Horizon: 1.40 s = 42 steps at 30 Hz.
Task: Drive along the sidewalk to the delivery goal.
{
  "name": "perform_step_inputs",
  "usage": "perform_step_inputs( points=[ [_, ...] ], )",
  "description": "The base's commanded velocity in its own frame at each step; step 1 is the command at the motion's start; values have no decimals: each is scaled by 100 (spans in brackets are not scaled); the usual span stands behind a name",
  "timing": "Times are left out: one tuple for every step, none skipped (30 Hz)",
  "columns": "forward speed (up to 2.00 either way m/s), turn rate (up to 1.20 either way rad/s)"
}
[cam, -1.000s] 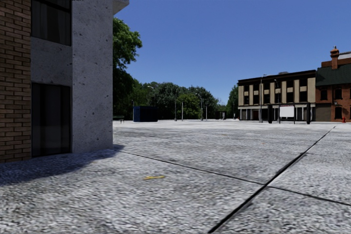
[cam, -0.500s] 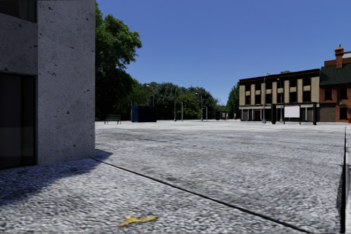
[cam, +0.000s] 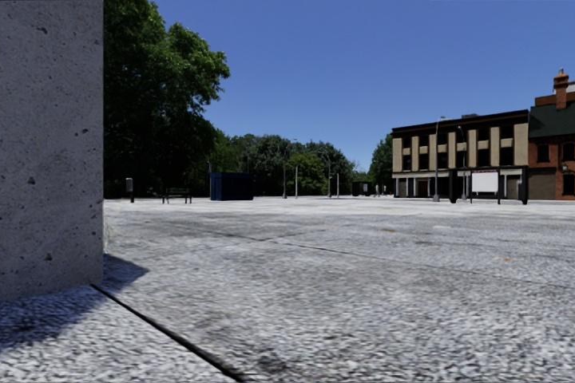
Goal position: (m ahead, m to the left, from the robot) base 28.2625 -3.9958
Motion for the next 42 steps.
perform_step_inputs(
  points=[
    [200, 0],
    [200, 0],
    [200, 0],
    [200, 0],
    [200, 0],
    [200, 0],
    [200, 0],
    [200, 0],
    [200, 0],
    [200, 0],
    [200, 0],
    [200, 0],
    [200, 0],
    [200, 0],
    [200, 0],
    [200, 0],
    [200, 0],
    [200, 0],
    [200, 0],
    [200, 0],
    [200, 0],
    [200, 8],
    [200, 16],
    [200, 16],
    [200, 18],
    [200, 19],
    [200, 19],
    [200, 19],
    [200, 19],
    [200, 19],
    [200, 19],
    [200, 19],
    [200, 19],
    [200, 19],
    [200, 19],
    [200, 19],
    [200, 19],
    [200, 19],
    [200, 19],
    [200, 19],
    [200, 19],
    [200, 19]
  ],
)
